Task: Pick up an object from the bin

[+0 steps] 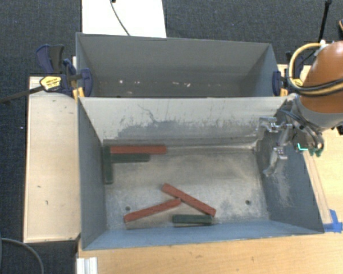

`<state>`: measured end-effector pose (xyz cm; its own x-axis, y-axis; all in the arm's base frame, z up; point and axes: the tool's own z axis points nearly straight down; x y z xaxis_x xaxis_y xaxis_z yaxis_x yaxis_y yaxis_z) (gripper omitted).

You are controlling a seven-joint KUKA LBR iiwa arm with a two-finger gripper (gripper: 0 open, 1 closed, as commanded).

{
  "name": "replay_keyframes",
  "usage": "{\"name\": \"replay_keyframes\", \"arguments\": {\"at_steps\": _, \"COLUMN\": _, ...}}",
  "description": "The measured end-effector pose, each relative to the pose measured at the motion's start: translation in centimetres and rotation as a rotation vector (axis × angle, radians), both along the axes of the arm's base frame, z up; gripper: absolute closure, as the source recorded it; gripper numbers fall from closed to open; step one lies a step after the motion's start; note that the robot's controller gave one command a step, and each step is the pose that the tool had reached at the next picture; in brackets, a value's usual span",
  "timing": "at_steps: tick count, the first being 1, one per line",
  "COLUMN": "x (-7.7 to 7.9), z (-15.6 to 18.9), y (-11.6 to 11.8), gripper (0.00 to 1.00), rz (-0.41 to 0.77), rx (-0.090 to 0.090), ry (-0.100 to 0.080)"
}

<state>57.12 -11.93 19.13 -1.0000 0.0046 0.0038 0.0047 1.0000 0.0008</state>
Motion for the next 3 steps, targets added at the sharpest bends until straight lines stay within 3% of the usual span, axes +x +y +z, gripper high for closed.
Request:
{"name": "replay_keyframes", "arguments": {"at_steps": 1, "x": -0.4, "z": -7.1, "y": 5.9, "gripper": 0.00, "rz": -0.199, "rx": 0.002, "ry": -0.001}}
{"name": "replay_keyframes", "arguments": {"at_steps": 2, "x": -3.4, "z": -3.6, "y": 14.9, "gripper": 0.00, "rz": -0.550, "rx": 0.001, "ry": -0.001}}
{"name": "replay_keyframes", "arguments": {"at_steps": 3, "x": -6.0, "z": -11.2, "y": 21.8, "gripper": 0.00, "rz": -0.417, "rx": -0.001, "ry": 0.003}}
